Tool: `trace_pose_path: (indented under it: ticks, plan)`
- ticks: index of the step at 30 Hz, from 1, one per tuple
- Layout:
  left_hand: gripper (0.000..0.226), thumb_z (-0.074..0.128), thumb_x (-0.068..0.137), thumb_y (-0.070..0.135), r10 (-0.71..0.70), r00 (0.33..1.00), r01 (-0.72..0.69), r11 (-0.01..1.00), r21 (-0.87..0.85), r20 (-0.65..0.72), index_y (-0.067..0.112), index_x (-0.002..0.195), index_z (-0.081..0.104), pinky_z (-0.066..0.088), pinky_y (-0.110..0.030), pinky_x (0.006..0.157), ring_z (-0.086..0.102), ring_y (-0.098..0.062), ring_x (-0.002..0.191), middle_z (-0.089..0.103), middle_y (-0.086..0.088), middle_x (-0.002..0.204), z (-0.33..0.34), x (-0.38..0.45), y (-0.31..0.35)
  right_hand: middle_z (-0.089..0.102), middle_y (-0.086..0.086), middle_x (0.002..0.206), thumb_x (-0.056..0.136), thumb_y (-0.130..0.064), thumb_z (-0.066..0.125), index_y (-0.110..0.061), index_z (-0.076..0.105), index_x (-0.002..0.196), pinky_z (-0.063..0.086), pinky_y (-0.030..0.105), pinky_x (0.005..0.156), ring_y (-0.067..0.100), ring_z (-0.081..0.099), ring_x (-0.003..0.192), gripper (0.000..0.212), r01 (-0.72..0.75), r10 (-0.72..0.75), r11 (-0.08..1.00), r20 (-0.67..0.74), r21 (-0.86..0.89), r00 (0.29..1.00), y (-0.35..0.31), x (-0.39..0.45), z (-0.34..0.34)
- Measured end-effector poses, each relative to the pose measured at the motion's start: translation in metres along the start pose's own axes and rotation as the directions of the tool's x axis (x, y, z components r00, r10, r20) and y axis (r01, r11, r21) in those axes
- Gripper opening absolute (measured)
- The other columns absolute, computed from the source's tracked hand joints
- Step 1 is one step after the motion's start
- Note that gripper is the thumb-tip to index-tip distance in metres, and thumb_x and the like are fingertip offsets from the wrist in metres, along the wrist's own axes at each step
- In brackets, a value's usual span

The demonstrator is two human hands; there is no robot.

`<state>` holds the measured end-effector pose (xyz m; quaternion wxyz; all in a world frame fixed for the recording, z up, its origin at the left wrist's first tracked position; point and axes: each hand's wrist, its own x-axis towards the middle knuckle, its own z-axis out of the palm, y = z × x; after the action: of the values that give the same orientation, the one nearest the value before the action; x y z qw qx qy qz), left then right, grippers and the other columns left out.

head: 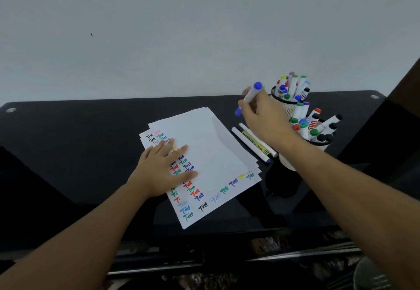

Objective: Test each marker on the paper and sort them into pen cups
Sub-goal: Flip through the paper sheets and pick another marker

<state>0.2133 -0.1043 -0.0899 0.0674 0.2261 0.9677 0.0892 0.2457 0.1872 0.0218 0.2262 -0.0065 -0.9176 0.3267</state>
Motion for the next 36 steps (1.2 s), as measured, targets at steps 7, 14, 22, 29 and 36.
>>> trace_pose_path:
  ticks: [7,14,22,29,36]
  plan:
    - [0.097,0.022,0.073,0.101,0.004,1.0,-0.004,1.0,-0.003,-0.014,0.054,0.157,0.008,-0.004,-0.045,0.125,-0.009,-0.013,0.156,-0.005,0.011,0.17,0.0,0.003,0.0,0.07,0.002,0.083,0.105,-0.037,0.055,-0.014,0.047,0.128,0.053,0.039,0.069,0.019,0.065,0.076,0.034,-0.099,0.079,0.99,-0.192,-0.098,0.978,0.02,0.031,-0.062]
    - [0.099,0.02,0.07,0.103,0.007,1.0,-0.007,1.0,-0.012,-0.018,0.056,0.156,0.01,-0.004,-0.044,0.125,-0.008,-0.013,0.156,-0.004,0.012,0.17,0.0,0.002,-0.001,0.067,0.013,0.096,0.104,-0.037,0.054,-0.009,0.048,0.121,0.046,0.038,0.065,0.03,0.064,0.08,0.033,-0.251,0.197,0.949,-0.263,-0.191,0.944,0.054,0.054,-0.098]
    - [0.099,0.021,0.068,0.104,0.002,1.0,-0.002,1.0,-0.019,-0.015,0.058,0.154,0.011,-0.003,-0.043,0.125,-0.007,-0.012,0.156,-0.003,0.013,0.169,0.0,0.005,-0.001,0.064,0.01,0.1,0.105,-0.039,0.055,-0.011,0.05,0.122,0.046,0.037,0.068,0.028,0.063,0.084,0.034,-0.295,0.252,0.919,-0.184,-0.26,0.95,0.07,0.057,-0.098]
    - [0.102,0.019,0.064,0.106,-0.008,1.0,0.008,1.0,-0.026,-0.015,0.057,0.154,0.013,-0.002,-0.044,0.126,-0.007,-0.012,0.156,-0.003,0.013,0.169,-0.002,0.004,0.0,0.064,0.008,0.1,0.103,-0.041,0.059,-0.012,0.054,0.119,0.045,0.035,0.067,0.025,0.064,0.082,0.033,-0.314,0.288,0.916,-0.133,-0.25,0.948,0.075,0.062,-0.097]
    - [0.102,0.019,0.065,0.106,-0.006,1.0,0.006,1.0,-0.021,-0.001,0.058,0.154,0.012,-0.003,-0.044,0.126,-0.008,-0.011,0.156,-0.005,0.014,0.169,-0.002,0.006,0.002,0.066,0.006,0.094,0.101,-0.046,0.059,-0.021,0.054,0.11,0.053,0.039,0.069,0.023,0.067,0.076,0.028,-0.345,0.335,0.926,-0.087,-0.154,0.938,0.078,0.059,-0.095]
